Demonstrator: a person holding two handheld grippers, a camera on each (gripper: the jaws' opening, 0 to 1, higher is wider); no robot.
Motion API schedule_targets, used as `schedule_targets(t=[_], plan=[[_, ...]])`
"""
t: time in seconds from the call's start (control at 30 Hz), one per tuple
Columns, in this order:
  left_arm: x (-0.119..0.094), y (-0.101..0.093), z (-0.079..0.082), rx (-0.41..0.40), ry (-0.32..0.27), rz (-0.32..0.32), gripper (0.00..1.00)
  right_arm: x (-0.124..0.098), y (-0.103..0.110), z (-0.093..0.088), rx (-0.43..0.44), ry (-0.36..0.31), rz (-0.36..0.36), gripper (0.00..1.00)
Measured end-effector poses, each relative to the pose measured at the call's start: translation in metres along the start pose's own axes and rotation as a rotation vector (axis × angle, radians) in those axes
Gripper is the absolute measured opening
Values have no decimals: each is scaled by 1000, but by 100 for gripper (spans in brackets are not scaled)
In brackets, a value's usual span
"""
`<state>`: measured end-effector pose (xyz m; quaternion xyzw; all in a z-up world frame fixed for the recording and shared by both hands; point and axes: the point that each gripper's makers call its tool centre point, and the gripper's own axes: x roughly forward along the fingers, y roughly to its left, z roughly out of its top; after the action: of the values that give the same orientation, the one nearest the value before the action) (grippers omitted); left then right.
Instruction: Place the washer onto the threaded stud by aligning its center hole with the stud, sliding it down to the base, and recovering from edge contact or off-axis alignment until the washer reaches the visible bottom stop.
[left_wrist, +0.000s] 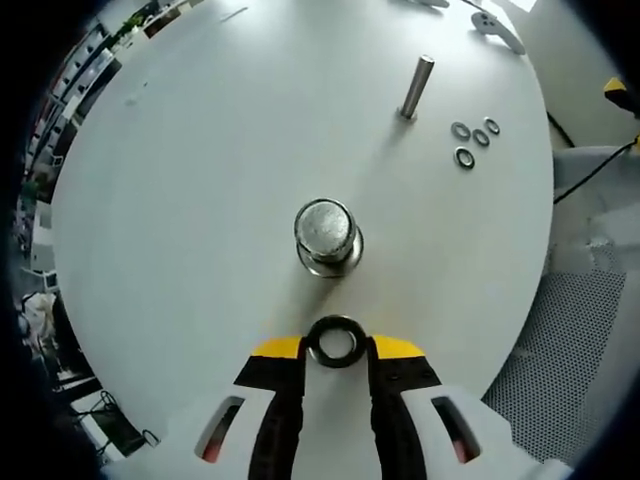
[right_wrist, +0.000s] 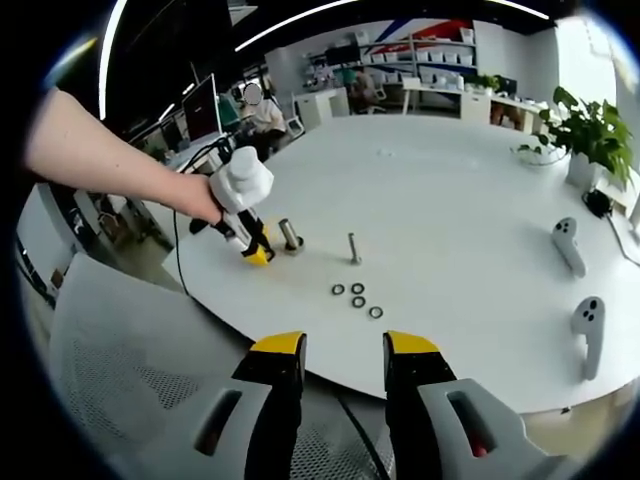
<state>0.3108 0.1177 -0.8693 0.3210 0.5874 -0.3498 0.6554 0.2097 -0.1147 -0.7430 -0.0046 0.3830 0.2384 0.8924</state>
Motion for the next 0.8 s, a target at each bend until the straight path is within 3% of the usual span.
schedule_targets(t=[0.57, 0.7, 0.8], plan=[[-4, -1, -3, 2, -64, 9, 19, -1, 1, 0, 0, -1, 2, 33], [-6, 2, -8, 114, -21, 23, 19, 0, 1, 0, -1, -2, 5, 33], [-14, 2, -1, 69, -69, 11, 19, 0, 1, 1, 0, -5, 5, 33]])
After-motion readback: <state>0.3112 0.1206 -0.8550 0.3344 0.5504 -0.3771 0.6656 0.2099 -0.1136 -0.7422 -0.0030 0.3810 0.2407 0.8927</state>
